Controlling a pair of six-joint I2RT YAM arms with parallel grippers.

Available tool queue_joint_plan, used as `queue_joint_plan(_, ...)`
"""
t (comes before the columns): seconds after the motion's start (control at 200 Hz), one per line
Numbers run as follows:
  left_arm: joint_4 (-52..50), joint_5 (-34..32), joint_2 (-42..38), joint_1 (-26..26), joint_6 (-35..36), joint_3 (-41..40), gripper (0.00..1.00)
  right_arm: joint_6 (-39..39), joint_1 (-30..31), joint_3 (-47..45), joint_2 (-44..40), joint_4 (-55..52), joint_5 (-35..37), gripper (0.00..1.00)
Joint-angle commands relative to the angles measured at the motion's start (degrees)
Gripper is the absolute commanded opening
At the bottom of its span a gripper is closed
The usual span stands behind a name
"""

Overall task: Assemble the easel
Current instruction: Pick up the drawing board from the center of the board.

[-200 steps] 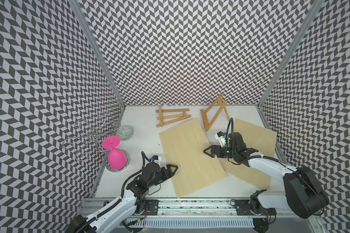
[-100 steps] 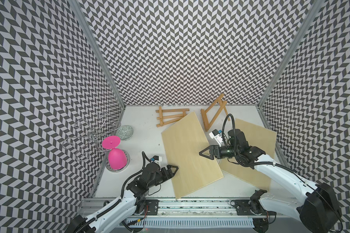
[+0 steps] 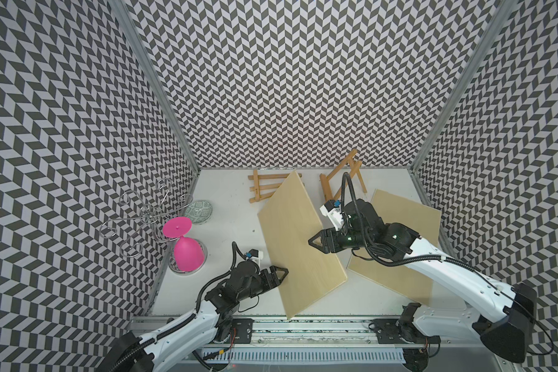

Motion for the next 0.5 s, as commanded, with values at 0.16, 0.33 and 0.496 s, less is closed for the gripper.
queue_joint_plan(0.16, 5.5, -1.3, 3.5, -3.4, 0.3, 2.6, 0.84, -1.1, 7.9, 9.3, 4.2, -3.2, 15.5, 0.47)
queue_joint_plan(0.33, 5.5, -2.1, 3.6, -4.0, 0.7, 2.5, 0.84, -1.4, 10.1, 11.5, 5.9, -3.4, 19.8, 0.38)
queue_joint_plan(0.496, 4.7, -3.5, 2.2, -4.0, 1.2, 1.9, 0.85, -1.9, 11.2, 12.5, 6.5, -2.5, 21.1, 0.29)
